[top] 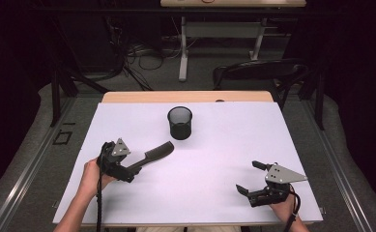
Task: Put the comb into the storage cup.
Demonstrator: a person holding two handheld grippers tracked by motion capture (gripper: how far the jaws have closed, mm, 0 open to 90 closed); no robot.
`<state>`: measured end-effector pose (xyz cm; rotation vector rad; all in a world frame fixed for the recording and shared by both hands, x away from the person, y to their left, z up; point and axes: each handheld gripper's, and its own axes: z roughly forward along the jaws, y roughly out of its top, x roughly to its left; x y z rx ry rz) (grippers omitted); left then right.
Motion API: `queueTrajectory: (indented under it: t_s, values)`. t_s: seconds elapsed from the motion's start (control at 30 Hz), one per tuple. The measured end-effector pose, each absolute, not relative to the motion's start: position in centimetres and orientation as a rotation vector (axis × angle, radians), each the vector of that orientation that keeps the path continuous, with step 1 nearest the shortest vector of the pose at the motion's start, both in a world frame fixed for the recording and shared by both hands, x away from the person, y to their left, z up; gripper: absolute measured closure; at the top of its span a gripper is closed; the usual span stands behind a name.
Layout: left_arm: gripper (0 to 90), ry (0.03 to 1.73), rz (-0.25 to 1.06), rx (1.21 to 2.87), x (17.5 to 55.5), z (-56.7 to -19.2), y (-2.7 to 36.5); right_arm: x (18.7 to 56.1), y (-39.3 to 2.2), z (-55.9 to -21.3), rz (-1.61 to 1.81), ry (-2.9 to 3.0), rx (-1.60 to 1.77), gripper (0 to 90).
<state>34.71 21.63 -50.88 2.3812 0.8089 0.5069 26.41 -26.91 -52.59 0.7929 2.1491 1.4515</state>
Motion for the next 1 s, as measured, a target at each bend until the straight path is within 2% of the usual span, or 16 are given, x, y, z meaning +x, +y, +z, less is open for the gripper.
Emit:
queueTrajectory:
  t_s: [1.0]
  values:
    - [0.7,0.756,0.413,2.527,35.9,-50.7,19.4,26.5,-26.8,-52.6,1.451,2.17,0.792,1.3]
